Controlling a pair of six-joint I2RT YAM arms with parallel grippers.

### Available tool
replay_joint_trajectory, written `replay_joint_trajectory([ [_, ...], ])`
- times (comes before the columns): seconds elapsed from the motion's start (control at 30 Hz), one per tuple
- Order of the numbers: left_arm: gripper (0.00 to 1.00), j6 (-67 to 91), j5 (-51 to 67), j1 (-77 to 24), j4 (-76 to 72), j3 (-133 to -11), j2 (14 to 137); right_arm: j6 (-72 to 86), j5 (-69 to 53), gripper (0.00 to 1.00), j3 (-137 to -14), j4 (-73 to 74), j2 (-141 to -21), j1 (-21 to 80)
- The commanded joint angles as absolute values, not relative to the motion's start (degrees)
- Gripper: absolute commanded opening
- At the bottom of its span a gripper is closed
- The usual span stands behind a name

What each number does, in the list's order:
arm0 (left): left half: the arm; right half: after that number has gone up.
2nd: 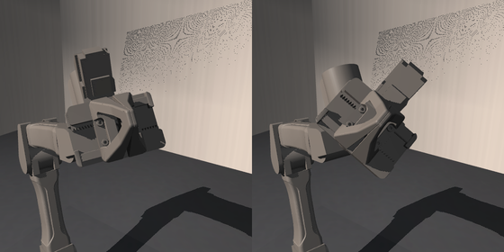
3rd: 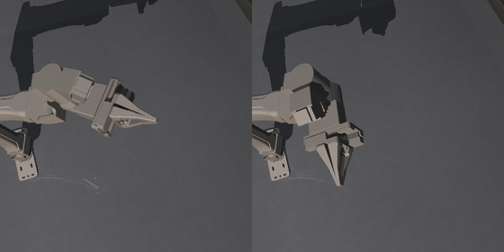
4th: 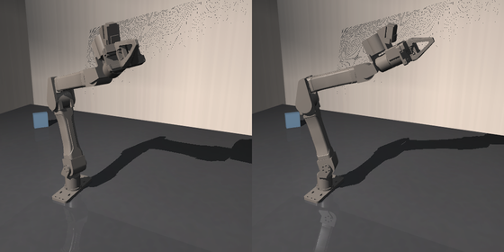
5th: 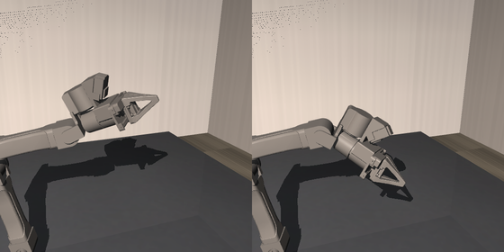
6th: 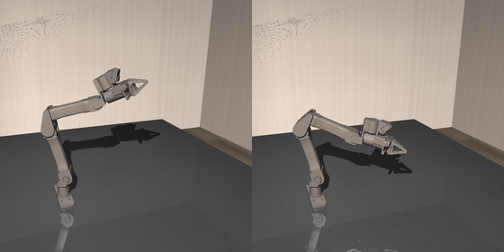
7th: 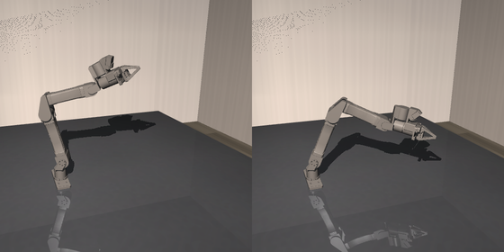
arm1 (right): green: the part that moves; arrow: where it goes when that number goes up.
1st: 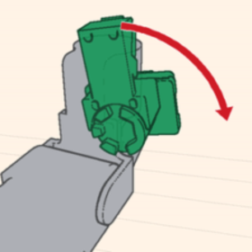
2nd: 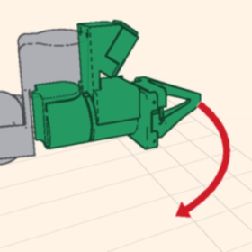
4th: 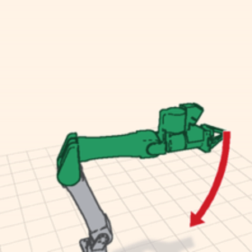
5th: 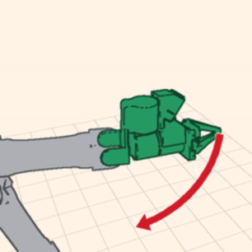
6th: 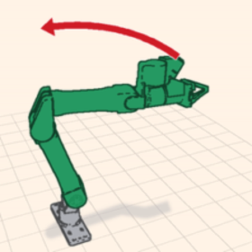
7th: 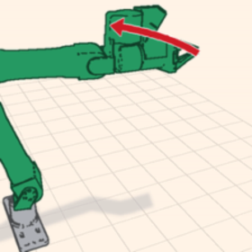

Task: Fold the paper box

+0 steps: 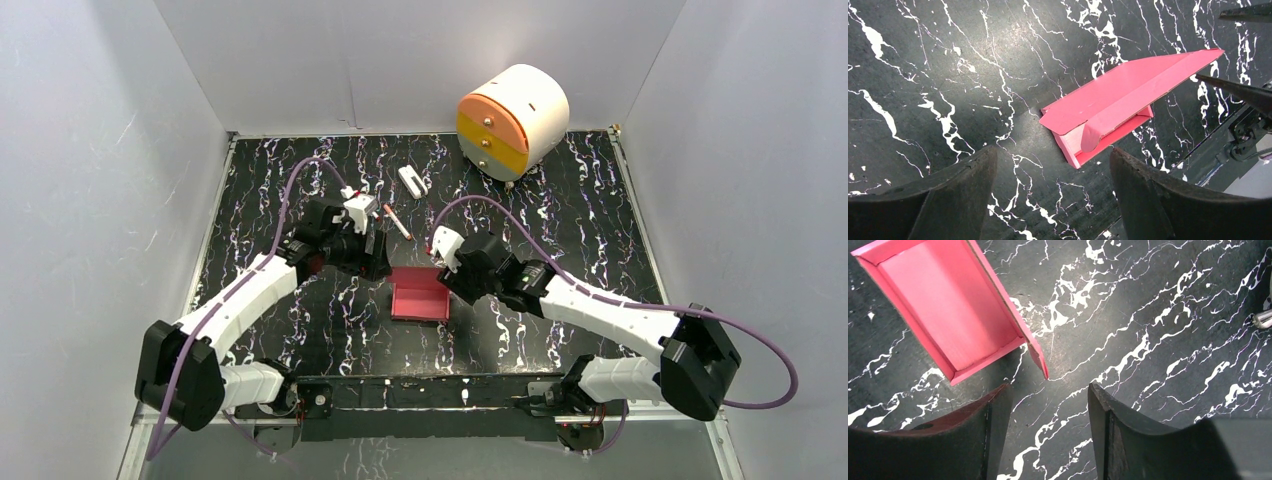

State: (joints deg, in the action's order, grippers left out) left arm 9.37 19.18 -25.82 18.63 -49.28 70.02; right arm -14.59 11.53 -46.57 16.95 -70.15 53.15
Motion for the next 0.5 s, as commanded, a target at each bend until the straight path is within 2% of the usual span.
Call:
replay_joint_trajectory([
  [0.0,0.78,6.8,21.2,-26.8,20.6,-52.4,71.6,-12.9,12.1,0.63,-44.3,7.8,-68.5,51.6],
  [0.33,0.72,4.4,19.3,-29.2,22.1,-54.9,76.8,-13.3,3.7,0.55,-40.8,0.6,-70.1,47.3],
  [0.47,0.69,4.1,18.8,-29.7,22.7,-55.8,78.9,-13.3,3.7,0.55,-40.3,0.6,-70.9,46.9],
])
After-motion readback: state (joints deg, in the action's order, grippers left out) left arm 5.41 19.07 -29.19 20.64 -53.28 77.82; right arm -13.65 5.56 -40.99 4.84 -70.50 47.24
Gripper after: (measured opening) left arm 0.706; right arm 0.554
